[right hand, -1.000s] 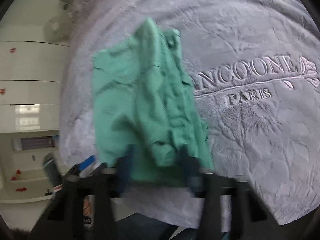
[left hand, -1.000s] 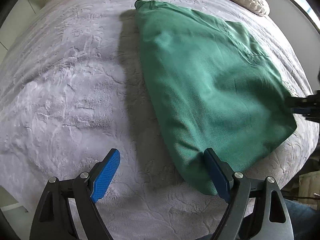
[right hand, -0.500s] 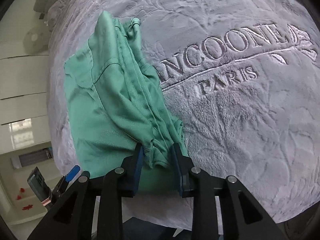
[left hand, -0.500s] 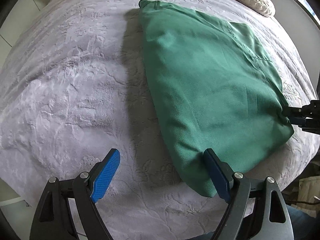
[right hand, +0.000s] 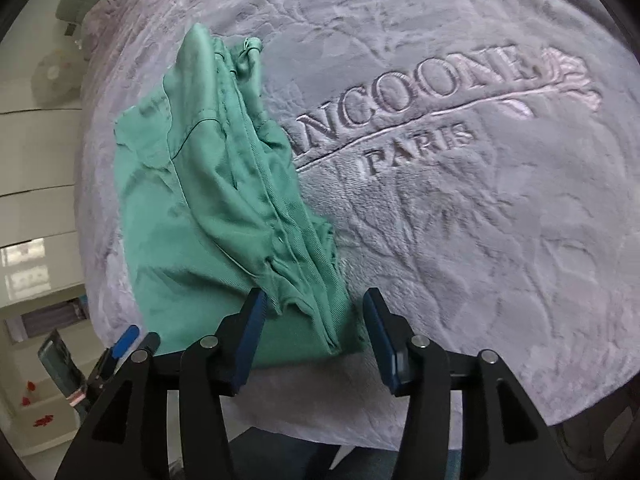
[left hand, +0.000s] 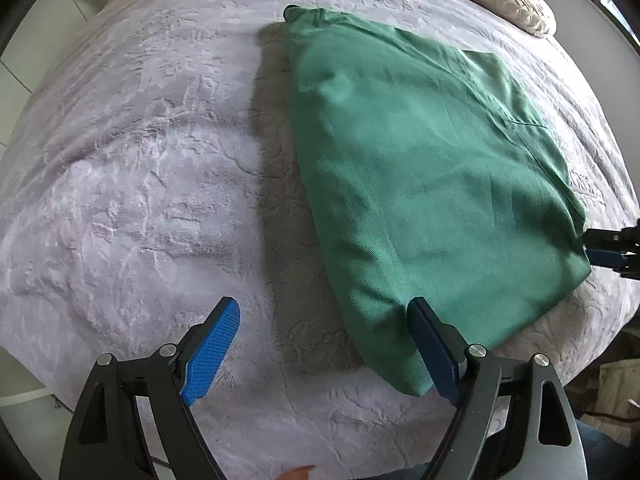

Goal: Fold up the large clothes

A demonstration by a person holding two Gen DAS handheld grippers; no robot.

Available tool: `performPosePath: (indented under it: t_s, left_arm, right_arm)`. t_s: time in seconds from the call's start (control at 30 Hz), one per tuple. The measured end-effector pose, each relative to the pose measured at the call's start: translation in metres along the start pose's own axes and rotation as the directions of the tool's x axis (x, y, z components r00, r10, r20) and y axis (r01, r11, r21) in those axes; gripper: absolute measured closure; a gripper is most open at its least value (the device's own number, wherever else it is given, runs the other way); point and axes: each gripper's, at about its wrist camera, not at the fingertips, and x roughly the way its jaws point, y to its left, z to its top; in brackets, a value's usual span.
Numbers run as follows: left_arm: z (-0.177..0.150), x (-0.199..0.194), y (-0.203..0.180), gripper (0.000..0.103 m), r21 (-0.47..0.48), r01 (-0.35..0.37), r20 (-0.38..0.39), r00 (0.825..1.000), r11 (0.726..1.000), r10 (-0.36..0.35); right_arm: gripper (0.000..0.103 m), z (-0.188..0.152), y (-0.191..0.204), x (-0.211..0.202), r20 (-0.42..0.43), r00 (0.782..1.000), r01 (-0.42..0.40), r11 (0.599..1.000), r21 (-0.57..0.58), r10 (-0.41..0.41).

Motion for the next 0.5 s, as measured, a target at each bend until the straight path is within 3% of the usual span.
performPosePath:
  t_s: [0.03, 0.13, 0.37, 0.5]
  left_arm:
    - [0.0, -0.001, 0.001, 0.0, -0.004, -0.001, -0.003, 1.0, 1.0, 0.001]
    - [0.004, -0.004, 0.001, 0.0, -0.01, 0.001, -0.001, 1.0, 1.0, -0.001]
    - [0.016, -0.019, -0.002, 0.0, 0.001, -0.048, 0.031, 0.998, 0.999, 0.048]
    - [0.022, -0.023, -0.001, 0.0, 0.004, -0.036, 0.011, 0.999, 0.999, 0.035]
  right_arm:
    - [0.048, -0.001, 0.004, -0.006, 0.013, 1.0, 0.013, 1.0, -0.019, -0.013]
    - [0.041, -0.001, 0.013, -0.022, 0.045, 0.999, 0.032, 0.998, -0.062, -0.029]
    - [0.04, 0.008, 0.027, -0.036, 0.076, 0.996, 0.056, 0.994, -0.092, -0.049]
    - [0.029, 0.01, 0.038, -0.035, 0.075, 0.994, 0.093, 0.988, -0.127, -0.084]
